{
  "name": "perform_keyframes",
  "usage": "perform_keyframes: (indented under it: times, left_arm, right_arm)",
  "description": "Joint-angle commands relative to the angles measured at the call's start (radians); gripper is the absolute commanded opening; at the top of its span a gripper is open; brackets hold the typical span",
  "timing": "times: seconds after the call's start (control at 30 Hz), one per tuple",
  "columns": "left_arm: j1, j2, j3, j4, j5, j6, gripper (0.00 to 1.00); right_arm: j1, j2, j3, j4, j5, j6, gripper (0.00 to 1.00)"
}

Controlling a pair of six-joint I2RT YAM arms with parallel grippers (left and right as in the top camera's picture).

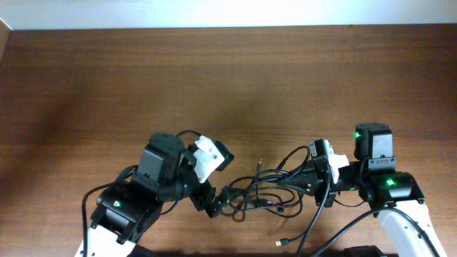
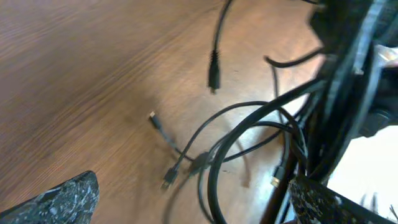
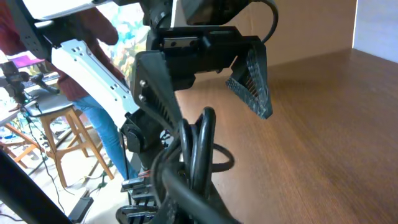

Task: Untangle cables

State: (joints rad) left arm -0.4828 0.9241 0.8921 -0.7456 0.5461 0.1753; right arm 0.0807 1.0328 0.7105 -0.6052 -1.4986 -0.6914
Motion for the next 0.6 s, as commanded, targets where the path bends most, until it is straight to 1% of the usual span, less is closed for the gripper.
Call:
perform_keyframes:
  times: [0.0, 0.13, 0.33, 0.4, 0.47, 0.5, 0.53, 0.57]
  left_arm:
    - [0.004, 0.021, 0.012, -0.008, 0.084, 0.084, 0.98]
    - [0.004, 0.074, 0.012, -0.011, 0.084, 0.105, 0.96]
    - [0.004, 0.135, 0.012, -0.011, 0.087, 0.126, 0.92]
    - [0.004, 0.147, 0.012, -0.01, 0.094, 0.134, 0.8]
    - [0.004, 0.159, 0.012, -0.011, 0.095, 0.134, 0.76]
    - [0.004, 0.167, 0.012, -0.011, 0.095, 0.134, 0.61]
    - [0.004, 0.172, 0.012, -0.01, 0.095, 0.134, 0.42]
    - [0.004, 0.177, 0.012, -0.008, 0.095, 0.134, 0.26]
  right_arm:
    - [0.014, -0.012, 0.026, 0.002, -0.053, -0.012, 0.04]
    - [0.045, -0.012, 0.026, 0.004, -0.053, -0.012, 0.04]
    - [0.045, -0.012, 0.026, 0.004, -0.053, -0.012, 0.04]
    - [0.045, -0.012, 0.026, 0.004, -0.053, -0.012, 0.04]
    - [0.045, -0.012, 0.026, 0.004, -0.053, -0.012, 0.04]
    - [0.045, -0.012, 0.026, 0.004, -0.053, -0.012, 0.04]
    - [0.045, -0.012, 0.026, 0.004, -0.053, -0.012, 0.04]
    - [0.045, -0.012, 0.026, 0.004, -0.053, -0.012, 0.04]
